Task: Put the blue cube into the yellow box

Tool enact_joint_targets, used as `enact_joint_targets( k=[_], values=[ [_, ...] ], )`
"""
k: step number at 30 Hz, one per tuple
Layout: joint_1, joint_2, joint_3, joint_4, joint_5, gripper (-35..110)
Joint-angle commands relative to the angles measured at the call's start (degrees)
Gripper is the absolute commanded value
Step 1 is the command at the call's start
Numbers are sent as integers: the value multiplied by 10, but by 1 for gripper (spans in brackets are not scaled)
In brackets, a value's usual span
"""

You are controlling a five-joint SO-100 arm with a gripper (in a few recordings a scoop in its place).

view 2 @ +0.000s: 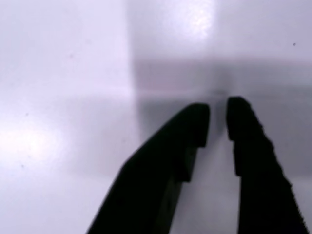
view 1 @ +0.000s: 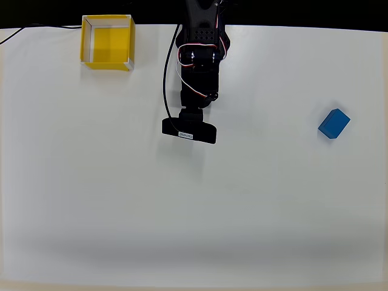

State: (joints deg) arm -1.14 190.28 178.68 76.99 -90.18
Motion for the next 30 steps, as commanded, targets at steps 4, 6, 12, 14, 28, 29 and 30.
enact_joint_targets(
  k=[4,6,12,14,28,29,30],
  values=[
    [-6,14,15,8,-9,0],
    [-6,14,15,8,-9,0],
    [-7,14,15,8,-11,0],
    [-7,14,15,8,-15,0],
    [-36,-163,-183,-84,80,21],
    [-45,-192,-221,-90,108,25],
    [-53,-221,-255,-94,135,31]
  ],
)
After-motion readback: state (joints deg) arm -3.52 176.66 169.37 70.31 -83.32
